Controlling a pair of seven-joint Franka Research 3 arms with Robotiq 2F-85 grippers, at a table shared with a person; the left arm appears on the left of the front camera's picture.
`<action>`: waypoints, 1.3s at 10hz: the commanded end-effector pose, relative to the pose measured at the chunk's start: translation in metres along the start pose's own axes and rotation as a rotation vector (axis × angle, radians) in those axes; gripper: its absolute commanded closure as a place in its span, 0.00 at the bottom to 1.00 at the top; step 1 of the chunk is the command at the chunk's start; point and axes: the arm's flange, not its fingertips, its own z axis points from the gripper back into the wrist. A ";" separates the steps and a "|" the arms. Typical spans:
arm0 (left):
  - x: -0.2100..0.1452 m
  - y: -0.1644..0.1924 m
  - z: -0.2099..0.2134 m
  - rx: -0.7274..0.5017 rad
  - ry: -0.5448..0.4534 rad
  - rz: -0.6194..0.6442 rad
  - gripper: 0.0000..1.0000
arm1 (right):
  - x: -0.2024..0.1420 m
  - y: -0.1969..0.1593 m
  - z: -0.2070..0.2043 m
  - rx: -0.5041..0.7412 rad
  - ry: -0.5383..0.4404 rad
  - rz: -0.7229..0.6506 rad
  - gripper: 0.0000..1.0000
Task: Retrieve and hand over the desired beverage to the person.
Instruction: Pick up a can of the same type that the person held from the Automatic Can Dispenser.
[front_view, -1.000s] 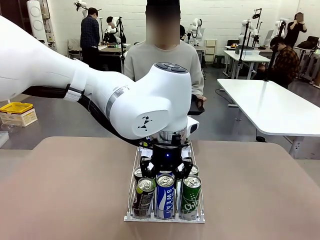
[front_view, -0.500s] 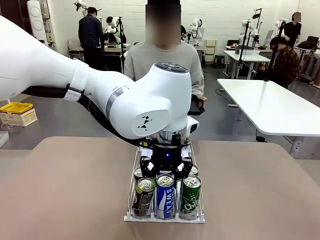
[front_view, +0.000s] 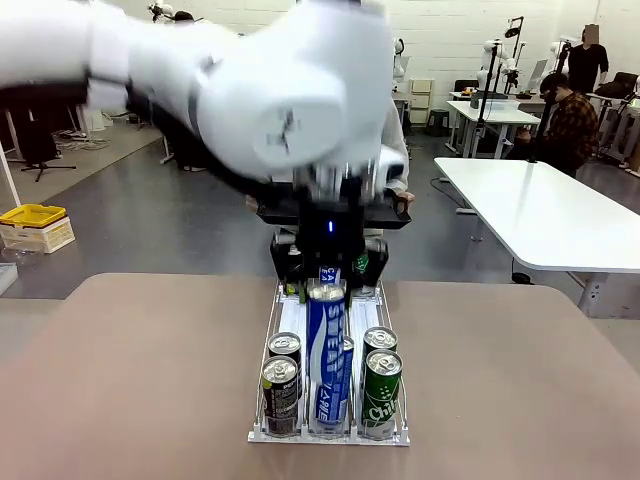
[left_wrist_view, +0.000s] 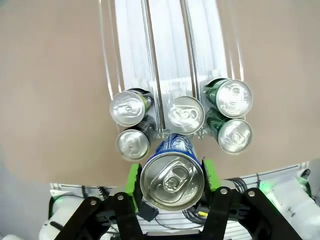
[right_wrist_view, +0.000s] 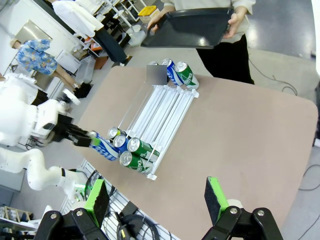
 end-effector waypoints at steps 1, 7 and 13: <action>0.030 0.002 0.050 0.015 -0.051 -0.017 0.98 | 0.001 -0.001 -0.001 0.034 -0.016 0.016 0.00; 0.135 0.011 0.107 0.050 -0.097 0.099 0.98 | 0.001 -0.001 -0.001 0.034 -0.016 0.016 0.00; 0.136 0.026 0.089 0.030 -0.090 0.097 0.98 | 0.001 -0.001 -0.001 0.034 -0.016 0.016 0.00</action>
